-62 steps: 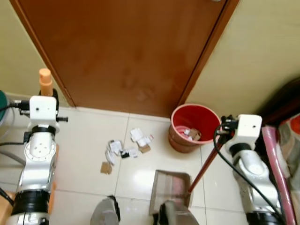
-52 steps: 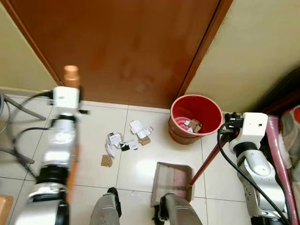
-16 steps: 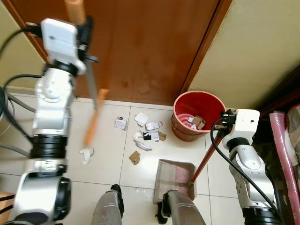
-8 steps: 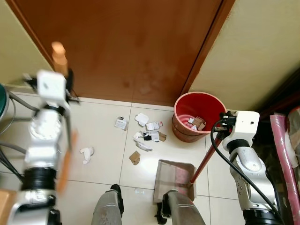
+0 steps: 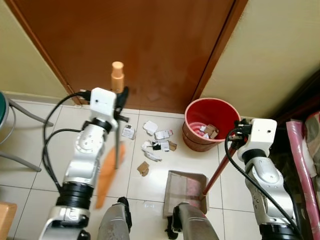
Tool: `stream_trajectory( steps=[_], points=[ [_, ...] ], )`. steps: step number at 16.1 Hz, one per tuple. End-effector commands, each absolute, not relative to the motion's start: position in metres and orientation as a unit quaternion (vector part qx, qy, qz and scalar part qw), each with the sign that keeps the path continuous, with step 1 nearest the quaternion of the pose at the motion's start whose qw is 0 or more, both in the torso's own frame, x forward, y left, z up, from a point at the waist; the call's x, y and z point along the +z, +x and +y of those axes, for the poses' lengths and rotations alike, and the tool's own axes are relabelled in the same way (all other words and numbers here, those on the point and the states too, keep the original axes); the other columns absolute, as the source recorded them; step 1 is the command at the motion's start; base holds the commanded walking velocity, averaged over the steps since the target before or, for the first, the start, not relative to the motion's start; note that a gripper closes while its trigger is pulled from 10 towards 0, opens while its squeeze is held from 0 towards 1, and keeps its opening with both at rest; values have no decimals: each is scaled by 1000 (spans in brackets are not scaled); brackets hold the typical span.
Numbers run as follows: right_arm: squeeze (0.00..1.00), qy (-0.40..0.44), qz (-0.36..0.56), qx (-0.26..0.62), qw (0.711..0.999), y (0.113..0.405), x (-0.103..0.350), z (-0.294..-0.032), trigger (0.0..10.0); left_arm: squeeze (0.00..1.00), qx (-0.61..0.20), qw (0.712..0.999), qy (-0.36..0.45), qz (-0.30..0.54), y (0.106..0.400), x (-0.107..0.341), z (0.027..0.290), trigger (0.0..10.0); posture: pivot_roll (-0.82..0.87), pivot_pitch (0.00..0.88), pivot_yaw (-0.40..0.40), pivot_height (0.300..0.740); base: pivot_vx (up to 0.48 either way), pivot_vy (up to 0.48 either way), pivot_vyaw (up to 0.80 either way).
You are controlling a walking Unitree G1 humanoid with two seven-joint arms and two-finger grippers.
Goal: Sweep floor
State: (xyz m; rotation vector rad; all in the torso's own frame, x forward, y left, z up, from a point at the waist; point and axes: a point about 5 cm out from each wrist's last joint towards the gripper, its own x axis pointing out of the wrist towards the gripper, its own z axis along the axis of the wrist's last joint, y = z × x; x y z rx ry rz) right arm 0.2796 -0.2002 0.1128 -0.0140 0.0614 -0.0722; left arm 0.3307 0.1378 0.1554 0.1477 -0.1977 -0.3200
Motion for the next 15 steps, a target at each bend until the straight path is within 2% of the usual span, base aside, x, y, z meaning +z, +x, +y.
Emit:
stream_trajectory(
  steps=[1, 7, 9, 11, 15],
  points=[
    [0, 3, 48, -39, 998, 278, 106, -201, 10000, 0, -181, 977, 51, -103, 324, 156, 129, 10000, -38, 219, -70, 740, 0, 0, 0],
    [0, 8, 40, -29, 999, 288, 108, -193, 10000, 0, -186, 977, 11, -102, 313, 156, 121, 10000, 5, 200, -71, 740, 0, 0, 0],
    [0, 17, 34, -29, 999, 292, 106, -187, 10000, 0, -197, 973, 60, -104, 312, 151, 123, 10000, 60, 180, -54, 740, 0, 0, 0],
    [0, 23, 39, -27, 999, 295, 102, -184, 10000, 0, -205, 967, 106, -105, 314, 145, 126, 10000, 99, 161, -70, 740, 0, 0, 0],
    [0, 30, 28, 0, 999, 311, 102, -166, 10000, 0, -173, 975, 109, -82, 328, 136, 143, 10000, 121, 117, -92, 740, 0, 0, 0]
  ],
)
